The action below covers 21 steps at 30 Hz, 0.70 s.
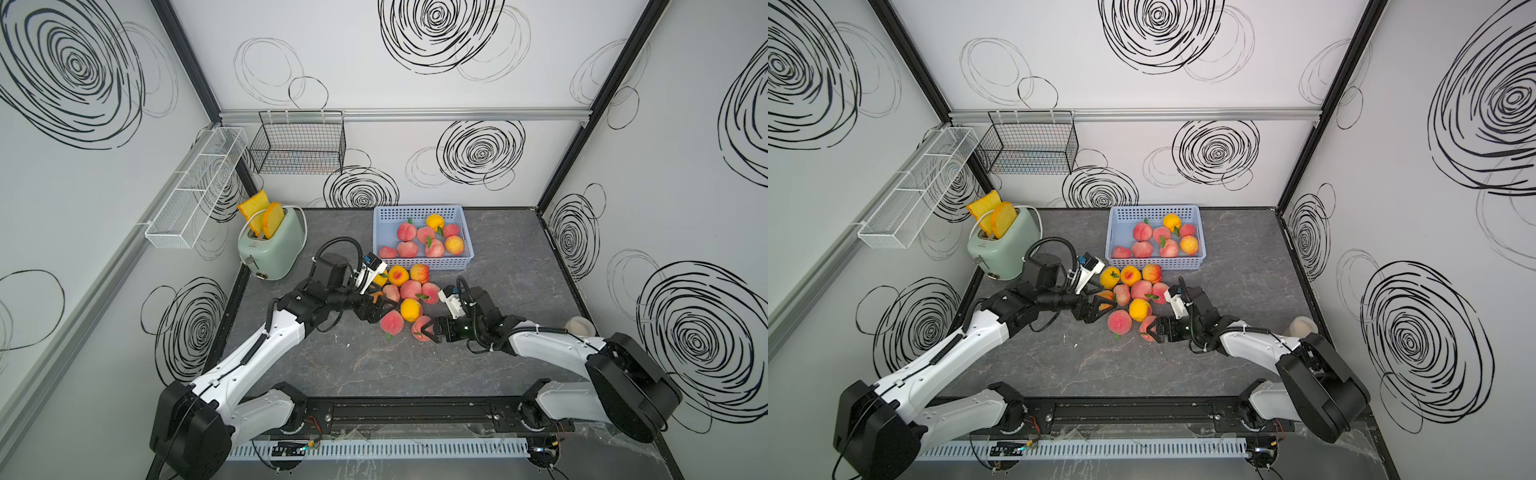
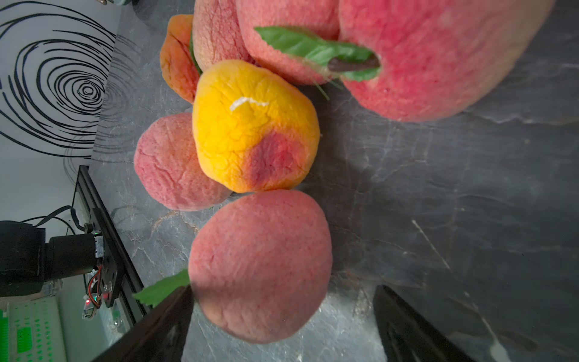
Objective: Put the peaches into the basket
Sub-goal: Pick up the peach from the center of the board.
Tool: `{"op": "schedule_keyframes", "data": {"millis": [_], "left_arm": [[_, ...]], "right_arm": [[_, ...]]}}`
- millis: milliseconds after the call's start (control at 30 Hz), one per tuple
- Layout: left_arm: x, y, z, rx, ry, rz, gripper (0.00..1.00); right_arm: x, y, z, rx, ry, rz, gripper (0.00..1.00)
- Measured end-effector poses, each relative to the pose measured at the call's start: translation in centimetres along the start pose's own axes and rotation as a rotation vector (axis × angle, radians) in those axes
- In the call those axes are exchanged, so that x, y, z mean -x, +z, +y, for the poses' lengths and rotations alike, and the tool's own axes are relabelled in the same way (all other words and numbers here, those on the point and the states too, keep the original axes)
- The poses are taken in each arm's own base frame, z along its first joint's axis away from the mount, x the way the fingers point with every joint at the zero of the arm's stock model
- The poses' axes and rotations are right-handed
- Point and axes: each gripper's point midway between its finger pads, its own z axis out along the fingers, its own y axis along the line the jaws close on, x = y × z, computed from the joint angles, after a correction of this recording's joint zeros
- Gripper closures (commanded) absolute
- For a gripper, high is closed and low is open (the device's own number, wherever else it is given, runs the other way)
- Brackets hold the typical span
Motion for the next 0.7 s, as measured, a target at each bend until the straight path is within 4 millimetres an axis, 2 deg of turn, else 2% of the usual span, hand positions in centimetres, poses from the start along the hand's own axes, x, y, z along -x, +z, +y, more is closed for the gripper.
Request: {"op": "schedule_keyframes", "data": {"millis": [300,700], "left_arm": [[0.0,0.0,0.0,0.000,0.000,0.000,0.14],[0.0,0.0,0.1,0.003,-0.003,-0.001,0.15]], "right_arm": [[0.4,1.0,0.1,0.012,0.011,0.009,0.07],[0.5,1.3,0.1,0.015,0.013,0.009,0.28]]}}
